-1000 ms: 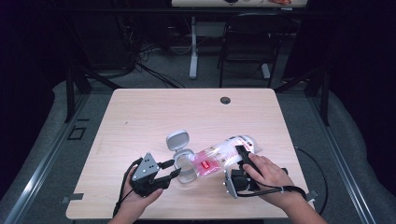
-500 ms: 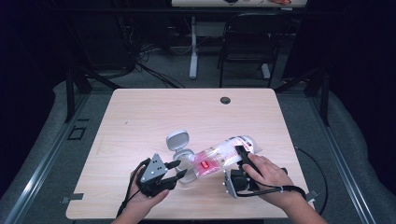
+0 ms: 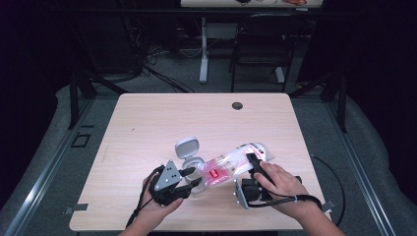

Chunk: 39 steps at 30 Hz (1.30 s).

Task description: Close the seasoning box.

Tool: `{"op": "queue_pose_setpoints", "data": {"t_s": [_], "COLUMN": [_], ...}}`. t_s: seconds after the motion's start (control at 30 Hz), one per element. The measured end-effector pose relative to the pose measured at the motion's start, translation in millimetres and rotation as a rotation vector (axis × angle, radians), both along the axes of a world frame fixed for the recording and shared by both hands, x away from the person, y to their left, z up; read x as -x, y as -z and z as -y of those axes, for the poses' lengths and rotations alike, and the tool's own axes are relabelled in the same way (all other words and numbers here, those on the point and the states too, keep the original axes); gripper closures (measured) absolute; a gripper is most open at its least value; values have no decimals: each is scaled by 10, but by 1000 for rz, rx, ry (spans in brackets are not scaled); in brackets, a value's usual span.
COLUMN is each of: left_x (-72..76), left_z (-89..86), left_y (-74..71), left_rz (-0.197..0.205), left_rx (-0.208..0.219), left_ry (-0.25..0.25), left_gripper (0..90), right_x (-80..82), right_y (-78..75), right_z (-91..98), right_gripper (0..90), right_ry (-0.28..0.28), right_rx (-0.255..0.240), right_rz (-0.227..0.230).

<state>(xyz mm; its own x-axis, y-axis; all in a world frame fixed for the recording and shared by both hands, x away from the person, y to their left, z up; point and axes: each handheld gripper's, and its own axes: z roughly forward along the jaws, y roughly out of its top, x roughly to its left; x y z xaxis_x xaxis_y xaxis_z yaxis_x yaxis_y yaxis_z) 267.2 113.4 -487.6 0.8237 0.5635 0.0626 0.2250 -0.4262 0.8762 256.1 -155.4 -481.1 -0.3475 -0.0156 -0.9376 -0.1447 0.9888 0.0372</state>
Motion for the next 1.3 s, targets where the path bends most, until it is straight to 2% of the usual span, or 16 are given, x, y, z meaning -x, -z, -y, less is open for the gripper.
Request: {"op": "queue_pose_setpoints", "data": {"t_s": [0.07,0.1,0.2,0.27,0.3,0.43,0.6,0.63,1.2,1.3], "left_x": [-3,-7,-18,-21,-21,-23,-22,-23,-36,-36], "left_z": [18,24,48,59,65,88,116,117,123,122], "left_y": [-6,-12,-28,-35,-35,-41,-32,-32,-12,-13], "left_rz": [-1,4,10,12,11,12,17,16,26,28], "left_rx": [3,3,3,5,9,2,4,3,-5,-9], "left_ry": [-1,-1,1,1,2,8,2,1,-10,-9], "left_gripper": [604,605,608,609,614,631,644,646,723,740], "right_x": [6,-1,-2,8,-4,6,-3,1,-12,-7], "right_y": [-13,-3,-14,-36,-22,-40,-27,-36,-36,-49], "right_z": [-6,-5,-16,-31,-30,-50,-59,-66,-93,-102], "right_gripper": [601,602,602,603,603,603,604,604,607,608], "right_ry": [7,-1,-2,8,-5,1,-16,-9,-18,-11], "right_rx": [9,-7,-5,17,-2,17,0,13,3,18], "right_rz": [1,-3,-4,2,-4,3,-3,-5,-7,-5]}}
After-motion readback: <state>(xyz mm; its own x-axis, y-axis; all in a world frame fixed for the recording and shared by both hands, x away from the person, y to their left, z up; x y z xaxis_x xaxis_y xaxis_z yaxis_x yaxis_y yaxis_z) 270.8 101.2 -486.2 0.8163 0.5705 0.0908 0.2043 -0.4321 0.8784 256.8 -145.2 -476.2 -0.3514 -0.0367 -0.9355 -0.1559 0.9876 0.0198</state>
